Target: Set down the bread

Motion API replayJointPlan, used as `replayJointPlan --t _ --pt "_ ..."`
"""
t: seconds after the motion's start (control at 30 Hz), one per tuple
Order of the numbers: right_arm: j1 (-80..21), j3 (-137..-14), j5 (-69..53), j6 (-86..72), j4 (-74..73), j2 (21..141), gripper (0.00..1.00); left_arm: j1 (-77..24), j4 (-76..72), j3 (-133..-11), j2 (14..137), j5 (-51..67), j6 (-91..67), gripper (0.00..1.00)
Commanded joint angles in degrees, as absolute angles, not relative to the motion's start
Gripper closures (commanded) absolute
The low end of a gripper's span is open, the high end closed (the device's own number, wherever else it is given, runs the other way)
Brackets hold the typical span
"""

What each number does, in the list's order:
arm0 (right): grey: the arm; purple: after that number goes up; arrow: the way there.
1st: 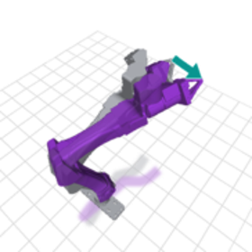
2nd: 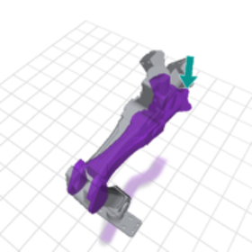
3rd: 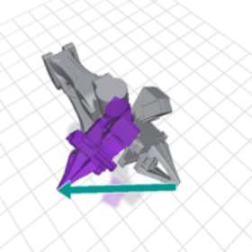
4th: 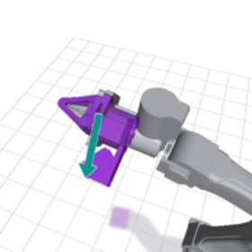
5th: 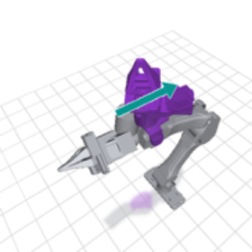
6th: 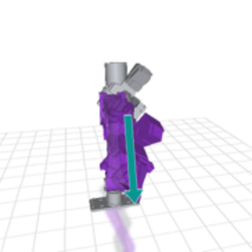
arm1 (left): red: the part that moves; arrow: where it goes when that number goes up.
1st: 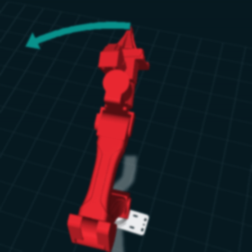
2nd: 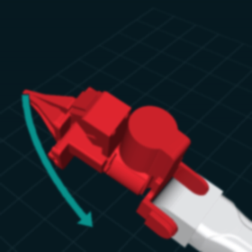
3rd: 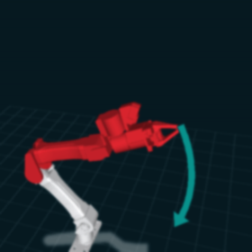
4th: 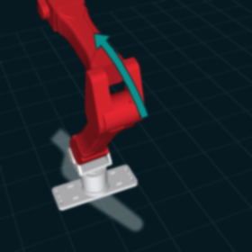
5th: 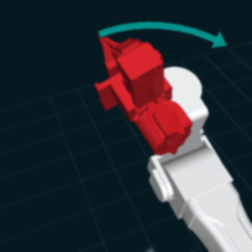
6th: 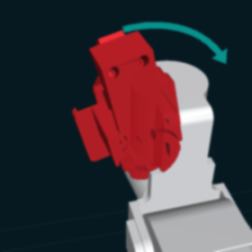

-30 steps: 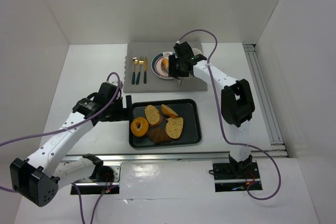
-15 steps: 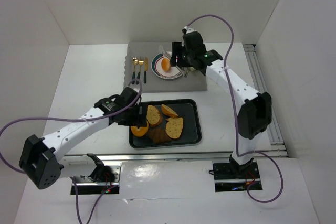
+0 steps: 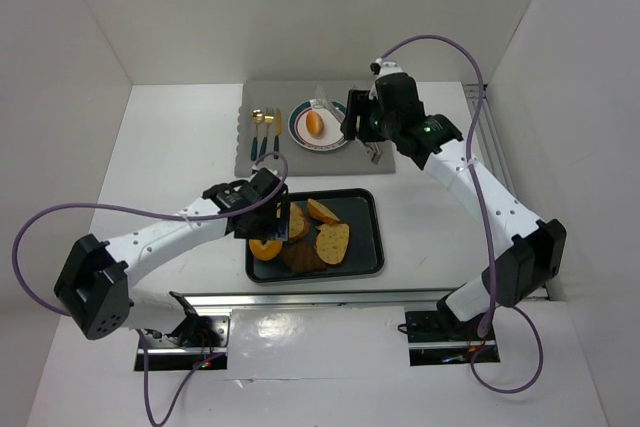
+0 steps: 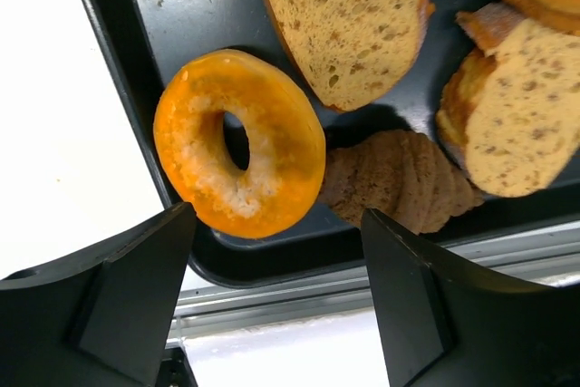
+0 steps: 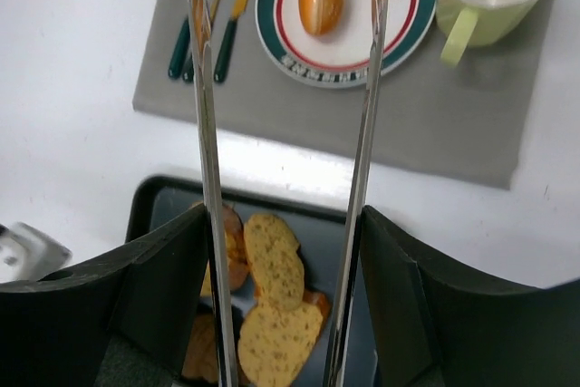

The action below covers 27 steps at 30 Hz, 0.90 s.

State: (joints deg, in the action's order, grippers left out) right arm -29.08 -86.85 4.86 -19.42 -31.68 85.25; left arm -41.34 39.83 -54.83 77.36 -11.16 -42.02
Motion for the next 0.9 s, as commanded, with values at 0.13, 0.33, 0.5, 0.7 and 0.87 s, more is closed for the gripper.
replayJointPlan --t 0.13,0.33,0.5,0.7,0.87 --pt "-32.1 -79.8 -1.4 -18.9 -45.5 77.0 0.29 -38.7 44.3 -59.3 71.9 -13.9 -43.4 0.12" --pt "-35.3 -72.8 -15.7 -18.9 -54.1 68.7 0.31 -27.5 42.5 -60.6 69.3 -9.5 -39.6 0.12" --pt "-43.2 -69.6 -19.2 -23.8 -50.6 67.9 0.31 -25.6 41.9 -62.7 71.3 -10.0 -38.5 0.10" --pt "-48.6 -66.8 -19.8 -27.2 -44.6 74.0 0.31 -21.5 41.4 -63.2 70.1 -8.4 -36.8 0.10" --pt "-52.6 -66.3 -21.2 -28.4 -39.8 78.0 0.31 -18.8 41.4 -62.1 69.0 -7.3 -35.0 0.09"
